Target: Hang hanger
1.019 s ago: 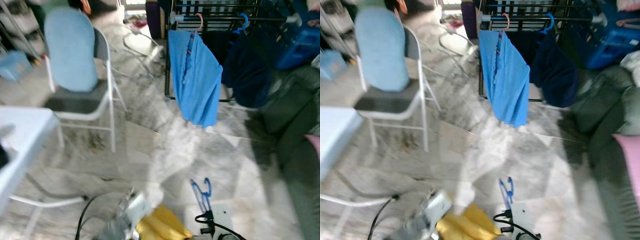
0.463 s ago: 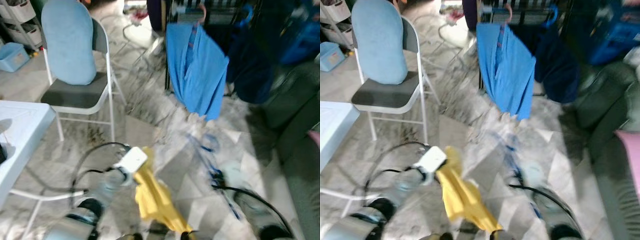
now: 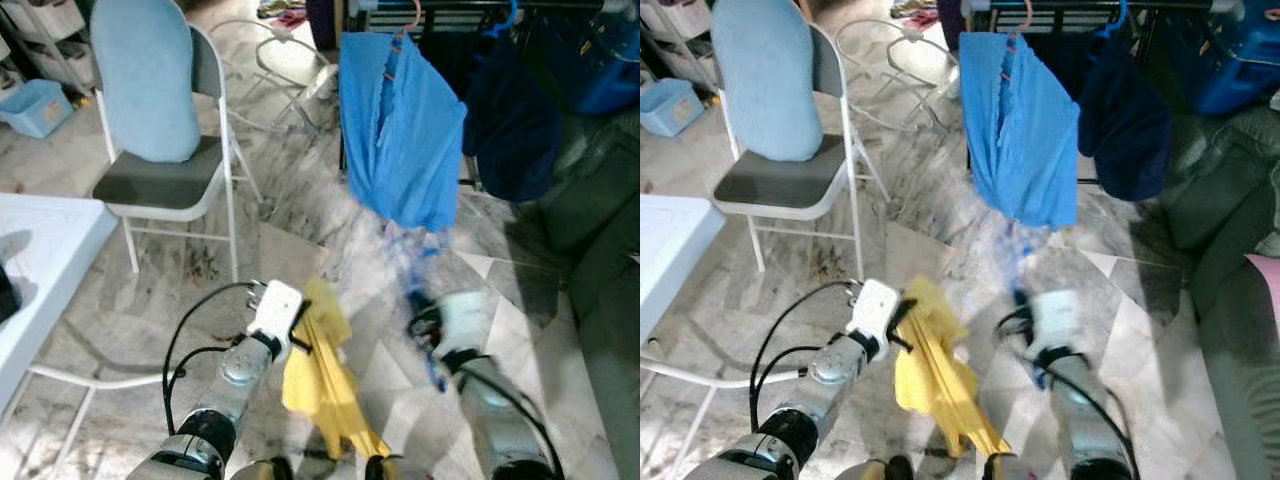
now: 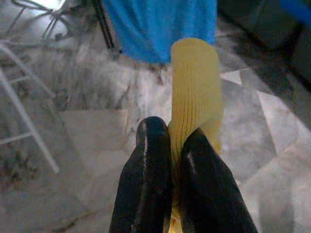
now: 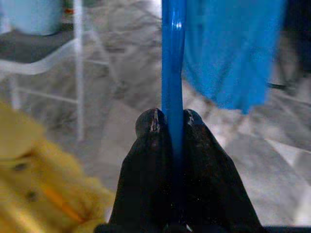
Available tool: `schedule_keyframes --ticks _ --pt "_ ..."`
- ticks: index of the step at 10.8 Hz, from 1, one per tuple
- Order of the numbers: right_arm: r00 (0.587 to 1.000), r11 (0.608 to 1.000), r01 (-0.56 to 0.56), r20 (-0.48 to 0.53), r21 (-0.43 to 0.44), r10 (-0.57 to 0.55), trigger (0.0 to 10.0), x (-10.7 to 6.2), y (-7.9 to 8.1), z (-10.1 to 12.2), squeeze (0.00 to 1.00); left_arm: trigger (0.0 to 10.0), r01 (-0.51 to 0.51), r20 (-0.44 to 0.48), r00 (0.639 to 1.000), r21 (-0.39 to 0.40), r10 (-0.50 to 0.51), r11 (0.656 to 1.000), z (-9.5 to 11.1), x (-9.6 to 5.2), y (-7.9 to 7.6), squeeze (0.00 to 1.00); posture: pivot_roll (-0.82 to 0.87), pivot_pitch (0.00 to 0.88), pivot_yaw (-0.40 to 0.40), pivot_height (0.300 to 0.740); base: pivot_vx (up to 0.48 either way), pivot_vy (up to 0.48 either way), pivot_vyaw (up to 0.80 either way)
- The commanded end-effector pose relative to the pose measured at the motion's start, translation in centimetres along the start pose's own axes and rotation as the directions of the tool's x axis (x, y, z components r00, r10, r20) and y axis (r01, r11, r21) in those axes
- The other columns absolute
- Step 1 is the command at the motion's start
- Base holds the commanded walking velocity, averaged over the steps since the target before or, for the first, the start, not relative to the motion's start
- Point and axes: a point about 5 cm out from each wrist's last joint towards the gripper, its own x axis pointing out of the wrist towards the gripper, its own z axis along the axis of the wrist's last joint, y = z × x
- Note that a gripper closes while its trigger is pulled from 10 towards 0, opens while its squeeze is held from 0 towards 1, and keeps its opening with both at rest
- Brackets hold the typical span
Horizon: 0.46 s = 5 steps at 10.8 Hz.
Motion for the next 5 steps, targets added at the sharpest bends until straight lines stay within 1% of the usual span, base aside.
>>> schedule_keyframes --ticks 1,2,3,5 --pt "0.997 0.996 0.078 -0.005 0.032 -0.078 10.0 -1.1 -0.2 -0.4 0.0 10.0 -0.127 0.178 0.976 -0.022 0.128 0.992 3.5 0.2 2.7 0.0 -0.14 0.144 0.064 0.74 0.0 0.0 0.0" --pt "0.993 0.992 0.114 -0.023 0.048 -0.113 10.0 -1.9 -0.4 -0.6 0.0 10.0 -0.132 0.183 0.974 -0.028 0.134 0.991 3.5 0.0 2.7 0.0 -0.16 0.144 0.063 0.74 0.0 0.0 0.0" --pt "0.994 0.995 0.099 -0.044 0.029 -0.098 10.0 -2.4 -0.3 -0.9 0.0 10.0 -0.126 0.171 0.977 -0.034 0.13 0.991 3.3 0.0 2.5 0.0 -0.17 0.145 0.062 0.74 0.0 0.0 0.0" --pt "0.994 0.994 0.104 -0.046 0.018 -0.103 10.0 -2.5 -0.7 -0.7 0.0 10.0 -0.106 0.161 0.981 -0.037 0.111 0.994 3.3 0.3 1.9 0.0 -0.18 0.144 0.06 0.74 0.0 0.0 0.0"
